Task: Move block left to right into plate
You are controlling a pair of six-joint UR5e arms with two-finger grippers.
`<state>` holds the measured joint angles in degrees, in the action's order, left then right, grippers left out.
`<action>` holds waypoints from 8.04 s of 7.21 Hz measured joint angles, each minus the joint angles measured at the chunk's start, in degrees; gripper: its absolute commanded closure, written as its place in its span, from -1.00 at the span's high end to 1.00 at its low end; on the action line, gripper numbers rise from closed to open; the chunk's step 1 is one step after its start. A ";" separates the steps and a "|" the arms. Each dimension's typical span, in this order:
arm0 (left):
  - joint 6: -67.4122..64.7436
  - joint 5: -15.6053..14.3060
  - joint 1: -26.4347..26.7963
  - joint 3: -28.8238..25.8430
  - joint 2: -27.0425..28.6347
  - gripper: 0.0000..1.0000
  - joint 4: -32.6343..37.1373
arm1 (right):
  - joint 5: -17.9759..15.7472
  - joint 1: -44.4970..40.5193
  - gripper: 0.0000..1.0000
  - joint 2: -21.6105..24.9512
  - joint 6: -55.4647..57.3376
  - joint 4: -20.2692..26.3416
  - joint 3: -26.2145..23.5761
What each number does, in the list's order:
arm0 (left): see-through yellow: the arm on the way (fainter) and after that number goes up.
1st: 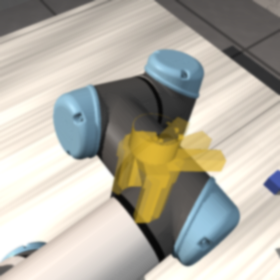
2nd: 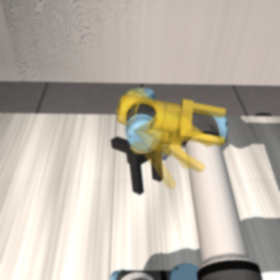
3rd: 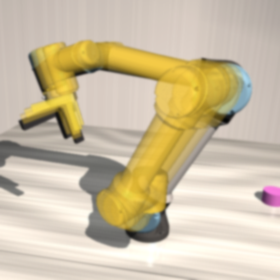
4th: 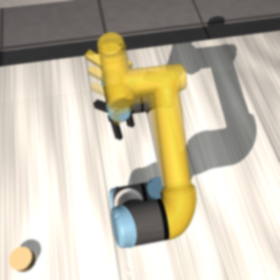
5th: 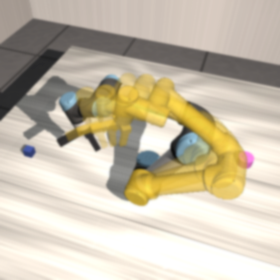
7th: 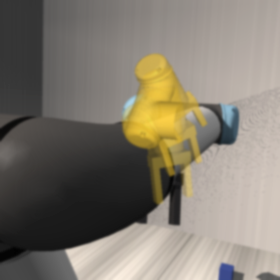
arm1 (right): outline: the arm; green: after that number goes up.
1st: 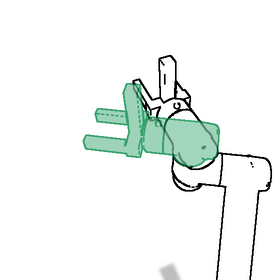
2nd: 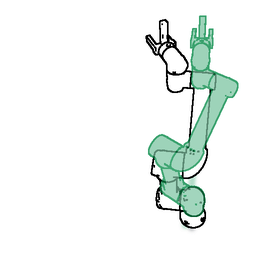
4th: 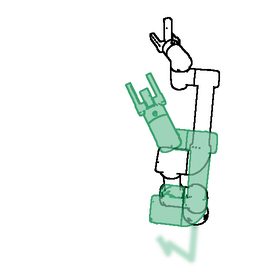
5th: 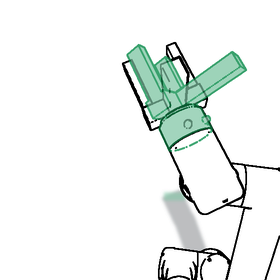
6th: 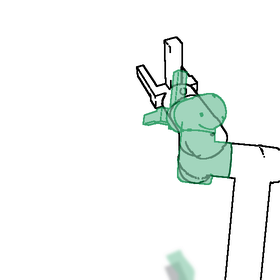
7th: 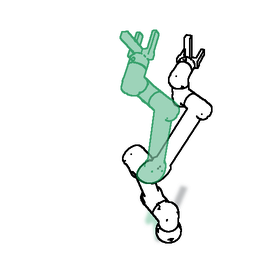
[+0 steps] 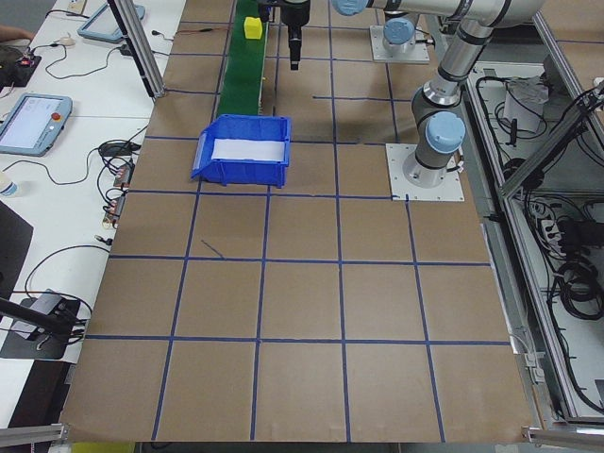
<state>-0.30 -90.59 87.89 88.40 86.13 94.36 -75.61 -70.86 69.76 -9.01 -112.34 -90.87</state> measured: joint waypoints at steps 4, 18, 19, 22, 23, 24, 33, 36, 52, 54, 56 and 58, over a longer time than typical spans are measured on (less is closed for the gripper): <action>0.83 -0.10 -0.11 0.02 0.01 1.00 -0.05 | 6.45 -1.01 0.99 -3.76 0.54 -0.83 -0.73; 0.90 -0.11 -0.35 0.02 -0.09 1.00 -0.05 | -8.34 22.91 0.01 1.15 -32.09 3.36 -0.16; 0.86 -0.11 -0.35 0.02 -0.09 1.00 -0.05 | -10.25 26.86 0.01 2.43 -36.83 6.92 -0.19; 0.73 -0.12 -0.35 0.01 -0.09 1.00 -0.07 | -15.60 39.66 -0.01 3.87 -55.11 11.53 -4.87; 0.61 -0.11 -0.35 0.02 -0.09 1.00 -0.09 | -17.17 43.52 0.00 3.97 -58.09 10.52 -7.33; 0.51 -0.09 -0.35 0.02 -0.09 1.00 -0.07 | -17.82 47.46 0.00 3.97 -60.65 7.67 -10.24; 0.47 -0.09 -0.35 0.02 -0.09 1.00 -0.14 | -12.67 58.88 0.97 3.48 -72.00 -8.17 -20.17; 0.48 -0.03 -0.36 0.02 -0.09 1.00 -0.14 | -13.98 53.13 0.96 4.43 -65.08 -1.43 -11.80; 0.62 -0.11 -0.44 -0.07 -0.09 1.00 -0.14 | -16.26 -20.09 1.00 23.69 19.66 26.66 7.89; 0.63 -0.11 -0.44 -0.07 -0.09 1.00 -0.14 | -16.20 -21.06 1.00 23.75 20.03 22.94 4.88; 0.64 -0.07 -0.44 -0.07 -0.09 1.00 -0.14 | -15.92 -22.29 1.00 23.70 19.97 21.23 3.15; 0.62 -0.10 -0.44 -0.07 -0.09 1.00 -0.14 | -15.59 -22.72 1.00 23.65 19.46 21.02 2.17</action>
<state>0.31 -90.69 87.45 88.33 86.05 94.22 -91.20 -93.58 93.41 10.44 -91.32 -88.70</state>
